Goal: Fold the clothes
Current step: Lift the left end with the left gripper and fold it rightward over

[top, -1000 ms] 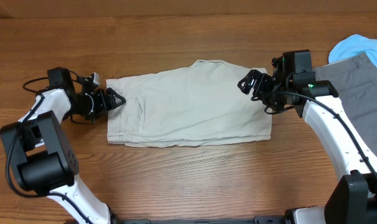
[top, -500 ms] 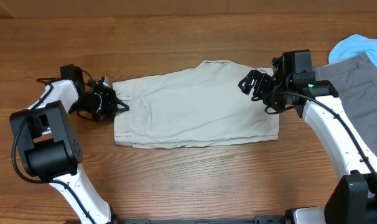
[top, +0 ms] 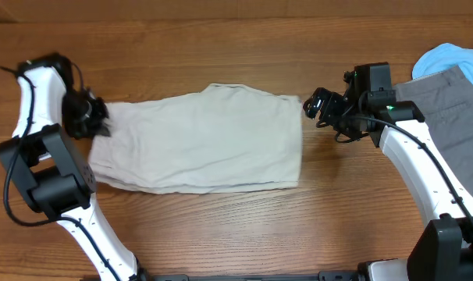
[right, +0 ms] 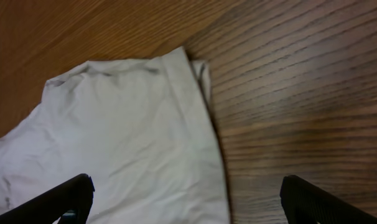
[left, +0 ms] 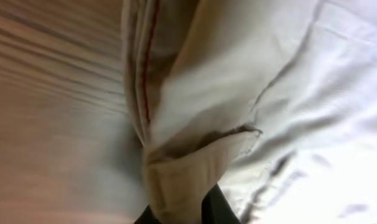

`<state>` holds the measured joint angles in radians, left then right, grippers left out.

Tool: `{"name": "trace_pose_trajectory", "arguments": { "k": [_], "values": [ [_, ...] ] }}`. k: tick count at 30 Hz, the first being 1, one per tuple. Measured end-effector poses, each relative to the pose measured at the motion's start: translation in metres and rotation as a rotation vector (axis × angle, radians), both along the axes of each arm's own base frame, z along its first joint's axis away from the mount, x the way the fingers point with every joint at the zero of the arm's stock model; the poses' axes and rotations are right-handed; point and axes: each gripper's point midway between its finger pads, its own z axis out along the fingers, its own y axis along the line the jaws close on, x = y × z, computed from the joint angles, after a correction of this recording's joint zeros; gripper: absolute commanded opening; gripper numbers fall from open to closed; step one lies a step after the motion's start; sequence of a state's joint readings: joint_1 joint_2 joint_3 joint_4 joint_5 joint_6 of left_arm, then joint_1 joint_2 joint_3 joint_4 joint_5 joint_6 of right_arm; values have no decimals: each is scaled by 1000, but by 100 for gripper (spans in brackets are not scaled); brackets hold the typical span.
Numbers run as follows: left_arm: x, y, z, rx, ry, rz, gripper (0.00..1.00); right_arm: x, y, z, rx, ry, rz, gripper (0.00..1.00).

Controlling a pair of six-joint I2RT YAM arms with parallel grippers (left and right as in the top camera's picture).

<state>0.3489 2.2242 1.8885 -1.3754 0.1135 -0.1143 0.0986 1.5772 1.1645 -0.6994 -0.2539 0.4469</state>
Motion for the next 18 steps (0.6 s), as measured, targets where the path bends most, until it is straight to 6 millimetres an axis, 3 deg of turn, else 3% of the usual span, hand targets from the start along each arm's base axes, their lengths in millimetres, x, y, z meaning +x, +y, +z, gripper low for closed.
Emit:
{"name": "trace_pose_trajectory", "arguments": {
  "k": [4, 8, 14, 18],
  "values": [
    [18, 8, 39, 55, -63, 5, 4, 1, -2, 0, -12, -4, -3, 100],
    [29, -3, 74, 72, -117, -26, 4, 3, -3, 0, -20, -11, -9, 100],
    [28, -43, 110, 76, -152, -96, 4, 10, -3, 3, -19, -47, -11, 100],
    [26, -84, 125, 74, -174, -187, 4, 12, -7, -6, -28, -56, -33, 100]
  ]
}}
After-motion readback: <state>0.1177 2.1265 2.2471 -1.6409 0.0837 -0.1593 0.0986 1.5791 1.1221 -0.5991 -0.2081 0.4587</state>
